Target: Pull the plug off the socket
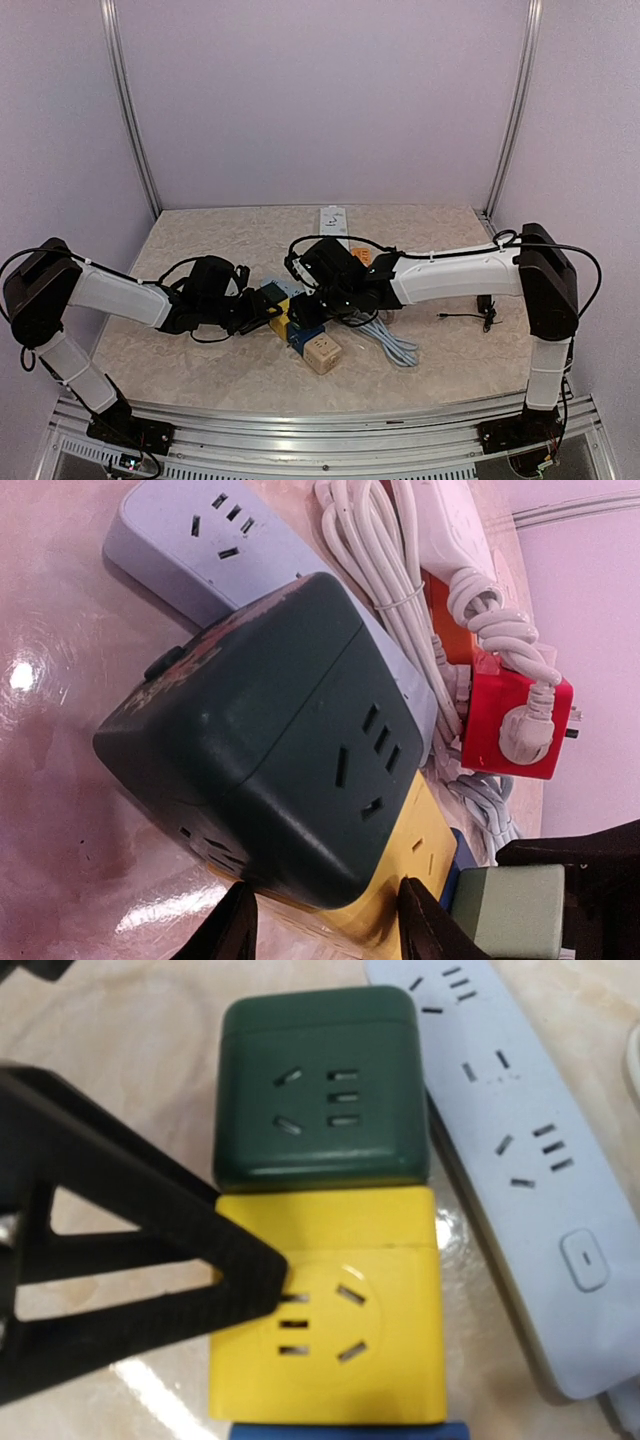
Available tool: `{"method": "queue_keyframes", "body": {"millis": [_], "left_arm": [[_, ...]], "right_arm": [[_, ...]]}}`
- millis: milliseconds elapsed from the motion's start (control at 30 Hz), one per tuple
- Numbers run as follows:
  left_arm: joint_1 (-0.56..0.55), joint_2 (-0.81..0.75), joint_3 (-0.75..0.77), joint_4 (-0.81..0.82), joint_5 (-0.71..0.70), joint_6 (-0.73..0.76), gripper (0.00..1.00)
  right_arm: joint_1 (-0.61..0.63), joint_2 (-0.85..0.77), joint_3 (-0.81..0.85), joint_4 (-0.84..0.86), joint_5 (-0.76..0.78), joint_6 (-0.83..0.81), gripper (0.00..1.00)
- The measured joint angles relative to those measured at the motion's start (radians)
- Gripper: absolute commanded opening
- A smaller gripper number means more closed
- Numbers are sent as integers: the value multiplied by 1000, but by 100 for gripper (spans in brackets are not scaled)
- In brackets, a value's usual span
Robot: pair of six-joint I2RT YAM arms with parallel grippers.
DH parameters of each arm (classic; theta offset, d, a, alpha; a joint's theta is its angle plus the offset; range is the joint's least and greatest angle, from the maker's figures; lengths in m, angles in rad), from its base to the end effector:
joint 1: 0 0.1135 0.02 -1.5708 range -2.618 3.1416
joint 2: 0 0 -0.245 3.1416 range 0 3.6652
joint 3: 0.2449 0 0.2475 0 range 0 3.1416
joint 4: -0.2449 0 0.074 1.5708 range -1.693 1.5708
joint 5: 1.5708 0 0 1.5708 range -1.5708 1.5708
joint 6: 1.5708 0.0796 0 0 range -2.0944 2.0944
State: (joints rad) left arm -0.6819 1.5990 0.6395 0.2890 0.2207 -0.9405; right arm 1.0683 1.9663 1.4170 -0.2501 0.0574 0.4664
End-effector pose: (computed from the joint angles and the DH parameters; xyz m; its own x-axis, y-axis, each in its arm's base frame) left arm 0.2473 -0.2232 0.1020 -0.8887 -0.2938 -0.3519 0.0512 0.6992 -0.7131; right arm 0.2243 0.3987 0.1554 -0.6932 -0.3292 -0.6412 -0.6090 0.7433 0.2767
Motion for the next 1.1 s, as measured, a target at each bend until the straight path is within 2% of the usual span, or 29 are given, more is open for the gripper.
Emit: {"method": "queue_keyframes", "body": {"millis": [367,900,1100], "left_arm": [[-4,1,0,-5,3,2,46],[-5,5,2,-9,6,1,46],[-5,5,2,-9,8,1,45]], "right_arm": [[34,14,41,-68,80,-28,0],[138,117,230,-277,341,-81,0],[141,121,237,-286,351,-84,0]]}}
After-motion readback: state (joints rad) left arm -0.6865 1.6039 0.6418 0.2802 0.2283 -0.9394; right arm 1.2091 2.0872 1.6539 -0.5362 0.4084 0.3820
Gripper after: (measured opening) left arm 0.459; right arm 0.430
